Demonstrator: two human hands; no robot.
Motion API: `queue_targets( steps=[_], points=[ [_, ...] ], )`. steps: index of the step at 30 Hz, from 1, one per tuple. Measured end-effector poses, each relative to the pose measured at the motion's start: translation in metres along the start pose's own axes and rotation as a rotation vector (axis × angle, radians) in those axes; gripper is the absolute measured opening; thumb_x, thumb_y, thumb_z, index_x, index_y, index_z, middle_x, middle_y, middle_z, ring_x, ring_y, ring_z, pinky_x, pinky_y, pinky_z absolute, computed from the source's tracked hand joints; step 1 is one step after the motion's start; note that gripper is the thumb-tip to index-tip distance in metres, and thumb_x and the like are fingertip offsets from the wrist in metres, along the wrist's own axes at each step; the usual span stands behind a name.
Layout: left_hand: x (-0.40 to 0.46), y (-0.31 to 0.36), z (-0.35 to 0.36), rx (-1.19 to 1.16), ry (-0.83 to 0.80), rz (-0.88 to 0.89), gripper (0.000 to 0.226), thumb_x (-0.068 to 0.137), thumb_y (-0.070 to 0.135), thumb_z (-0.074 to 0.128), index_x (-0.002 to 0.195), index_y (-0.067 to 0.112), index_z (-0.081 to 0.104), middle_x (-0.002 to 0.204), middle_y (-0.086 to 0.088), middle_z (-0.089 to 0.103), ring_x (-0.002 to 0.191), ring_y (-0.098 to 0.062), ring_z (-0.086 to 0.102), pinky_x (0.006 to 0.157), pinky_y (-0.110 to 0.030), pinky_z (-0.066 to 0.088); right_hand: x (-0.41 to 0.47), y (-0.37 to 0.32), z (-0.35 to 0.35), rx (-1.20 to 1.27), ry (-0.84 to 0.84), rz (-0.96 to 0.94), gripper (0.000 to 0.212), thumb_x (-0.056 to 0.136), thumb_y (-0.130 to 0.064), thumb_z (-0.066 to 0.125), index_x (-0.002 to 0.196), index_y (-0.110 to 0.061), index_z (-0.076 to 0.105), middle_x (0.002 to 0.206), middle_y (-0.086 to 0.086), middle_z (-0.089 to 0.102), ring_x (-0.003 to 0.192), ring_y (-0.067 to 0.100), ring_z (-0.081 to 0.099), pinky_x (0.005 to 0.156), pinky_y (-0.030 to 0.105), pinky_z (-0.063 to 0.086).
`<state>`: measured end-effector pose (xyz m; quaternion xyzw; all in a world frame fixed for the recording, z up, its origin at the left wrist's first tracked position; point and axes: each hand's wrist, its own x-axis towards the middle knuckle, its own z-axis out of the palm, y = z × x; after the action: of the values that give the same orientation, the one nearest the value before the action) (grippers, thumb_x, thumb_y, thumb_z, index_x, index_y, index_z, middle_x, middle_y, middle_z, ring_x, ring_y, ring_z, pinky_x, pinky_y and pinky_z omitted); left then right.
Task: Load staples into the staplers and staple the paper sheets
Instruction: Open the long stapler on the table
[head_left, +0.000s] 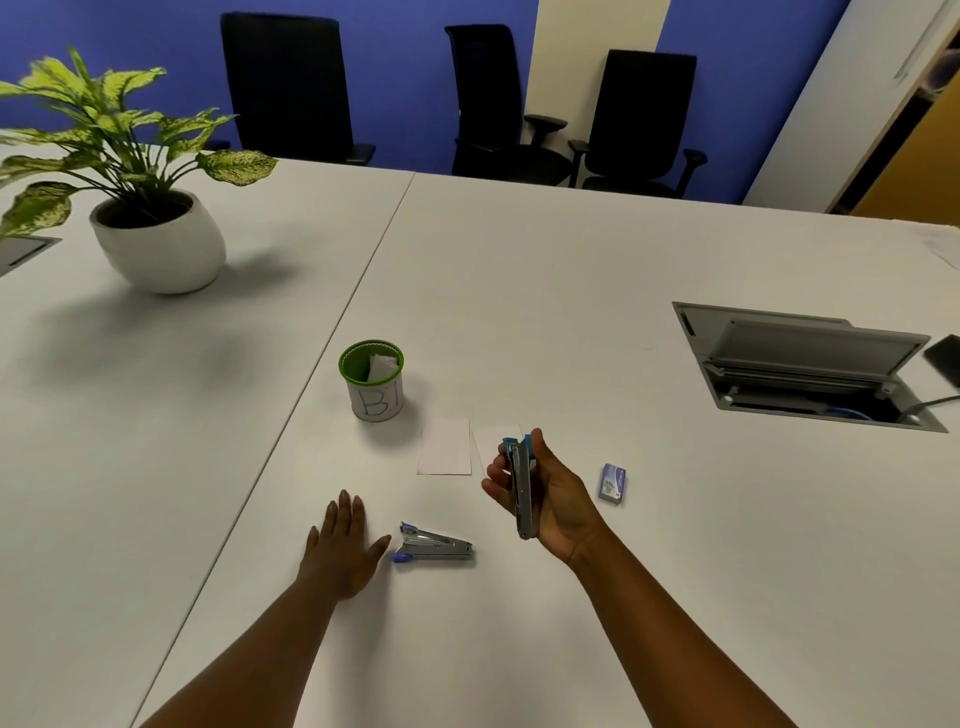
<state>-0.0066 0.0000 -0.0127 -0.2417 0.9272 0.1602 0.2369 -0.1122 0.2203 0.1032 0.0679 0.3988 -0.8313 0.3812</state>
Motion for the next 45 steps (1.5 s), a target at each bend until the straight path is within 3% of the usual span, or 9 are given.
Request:
queue_targets(
  steps=[12, 16, 19, 21, 24, 27, 32, 36, 45],
  points=[
    [0.002, -0.004, -0.003, -0.042, 0.005, -0.002, 0.068, 0.097, 0.047, 0.022, 0.147, 0.01, -0.008, 0.157, -0.008, -0.016, 0.146, -0.022, -0.008, 0.118, -0.041, 0.006, -0.015, -0.008, 0.004, -0.01, -0.014, -0.035, 0.043, 0.075, -0.042, 0.056, 0.081, -0.003, 0.073, 0.074, 0.008, 0.072, 0.073, 0.02, 0.071, 0.067, 0.034, 0.061],
    [-0.009, 0.015, -0.02, -0.362, 0.264, -0.048, 0.05, 0.099, 0.034, 0.031, 0.142, 0.009, 0.031, 0.151, -0.013, 0.03, 0.14, -0.027, 0.026, 0.114, -0.039, 0.022, -0.02, -0.01, 0.008, -0.055, -0.032, -0.039, 0.052, 0.085, -0.044, 0.046, 0.112, -0.001, 0.058, 0.1, 0.007, 0.068, 0.082, 0.019, 0.068, 0.073, 0.032, 0.06],
    [-0.024, 0.054, -0.043, -0.671, 0.582, 0.038, 0.032, 0.097, 0.02, 0.041, 0.12, 0.007, 0.058, 0.122, -0.019, 0.06, 0.115, -0.034, 0.054, 0.098, -0.039, 0.041, -0.021, -0.008, 0.013, -0.064, 0.034, -0.059, 0.051, 0.091, -0.041, 0.043, 0.117, 0.001, 0.054, 0.102, 0.01, 0.062, 0.082, 0.02, 0.062, 0.075, 0.032, 0.059],
    [-0.039, 0.086, -0.061, -0.882, 0.529, 0.202, 0.029, 0.098, 0.022, 0.039, 0.101, 0.011, 0.066, 0.096, -0.014, 0.067, 0.092, -0.027, 0.063, 0.079, -0.032, 0.05, -0.022, -0.008, 0.017, -0.086, 0.056, -0.084, 0.046, 0.088, -0.044, 0.045, 0.108, -0.006, 0.061, 0.094, 0.009, 0.062, 0.076, 0.017, 0.062, 0.072, 0.032, 0.059],
    [-0.063, 0.125, -0.074, -1.027, 0.339, 0.451, 0.037, 0.098, 0.032, 0.035, 0.076, 0.022, 0.063, 0.059, 0.003, 0.061, 0.055, -0.008, 0.057, 0.05, -0.014, 0.044, -0.026, -0.006, 0.022, -0.164, 0.055, -0.156, 0.04, 0.077, -0.049, 0.05, 0.1, -0.019, 0.063, 0.083, 0.006, 0.064, 0.07, 0.014, 0.065, 0.067, 0.029, 0.058],
    [-0.076, 0.146, -0.07, -1.131, 0.364, 0.517, 0.032, 0.097, 0.032, 0.036, 0.072, 0.026, 0.055, 0.051, 0.011, 0.06, 0.045, 0.0, 0.051, 0.043, -0.015, 0.038, -0.028, -0.003, 0.022, -0.202, 0.084, -0.234, 0.029, 0.087, -0.043, 0.047, 0.092, -0.018, 0.06, 0.083, 0.005, 0.067, 0.074, 0.017, 0.067, 0.07, 0.031, 0.056],
    [-0.084, 0.162, -0.061, -1.073, 0.592, 0.456, 0.032, 0.099, 0.026, 0.034, 0.069, 0.029, 0.045, 0.058, 0.009, 0.054, 0.054, -0.003, 0.055, 0.055, -0.029, 0.041, -0.034, 0.004, 0.027, -0.375, 0.201, -0.387, 0.021, 0.091, -0.035, 0.048, 0.084, -0.019, 0.061, 0.08, 0.002, 0.068, 0.07, 0.012, 0.068, 0.058, 0.022, 0.056],
    [-0.085, 0.167, -0.054, -1.182, 0.637, 0.368, 0.036, 0.099, 0.024, 0.032, 0.065, 0.025, 0.044, 0.055, 0.008, 0.047, 0.051, -0.006, 0.049, 0.058, -0.035, 0.042, -0.037, 0.003, 0.031, -0.784, 0.329, -0.543, 0.022, 0.092, -0.038, 0.047, 0.081, -0.026, 0.061, 0.08, 0.0, 0.065, 0.077, 0.018, 0.064, 0.067, 0.026, 0.051],
    [-0.085, 0.169, -0.058, -1.335, 0.674, 0.329, 0.041, 0.1, 0.022, 0.032, 0.065, 0.024, 0.052, 0.059, -0.001, 0.056, 0.058, -0.016, 0.054, 0.058, -0.027, 0.044, -0.041, 0.007, 0.03, -1.291, 0.387, -0.83, 0.033, 0.089, -0.046, 0.047, 0.085, -0.016, 0.06, 0.05, -0.013, 0.047, 0.043, 0.003, 0.047, 0.044, 0.008, 0.035]
  ],
)
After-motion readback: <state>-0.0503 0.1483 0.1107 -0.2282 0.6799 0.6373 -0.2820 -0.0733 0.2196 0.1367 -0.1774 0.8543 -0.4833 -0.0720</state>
